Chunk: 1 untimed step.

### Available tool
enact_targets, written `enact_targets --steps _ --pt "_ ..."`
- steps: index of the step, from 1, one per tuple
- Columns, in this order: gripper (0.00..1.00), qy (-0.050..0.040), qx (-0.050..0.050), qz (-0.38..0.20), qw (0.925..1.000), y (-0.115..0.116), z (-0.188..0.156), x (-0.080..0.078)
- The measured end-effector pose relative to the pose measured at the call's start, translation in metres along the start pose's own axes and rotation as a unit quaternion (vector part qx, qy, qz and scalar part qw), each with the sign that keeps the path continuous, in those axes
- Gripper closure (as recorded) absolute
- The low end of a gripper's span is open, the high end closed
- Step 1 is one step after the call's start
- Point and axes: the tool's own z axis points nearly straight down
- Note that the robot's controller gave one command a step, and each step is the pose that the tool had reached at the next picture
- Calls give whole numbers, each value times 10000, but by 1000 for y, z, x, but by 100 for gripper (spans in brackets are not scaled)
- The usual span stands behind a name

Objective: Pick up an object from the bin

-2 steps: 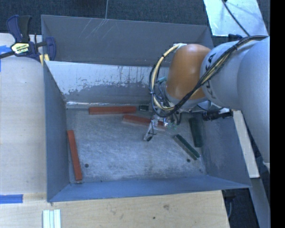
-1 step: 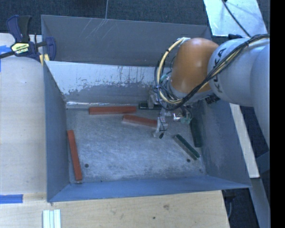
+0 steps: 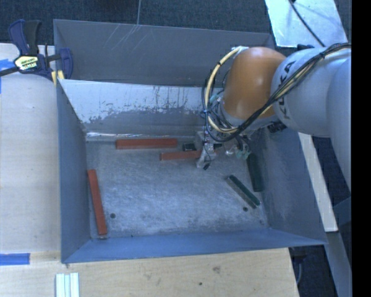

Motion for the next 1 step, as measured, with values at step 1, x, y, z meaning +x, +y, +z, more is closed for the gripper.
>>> enact_targets --steps 1 --pt "100 3 6 -23 10000 -28 -129 8"
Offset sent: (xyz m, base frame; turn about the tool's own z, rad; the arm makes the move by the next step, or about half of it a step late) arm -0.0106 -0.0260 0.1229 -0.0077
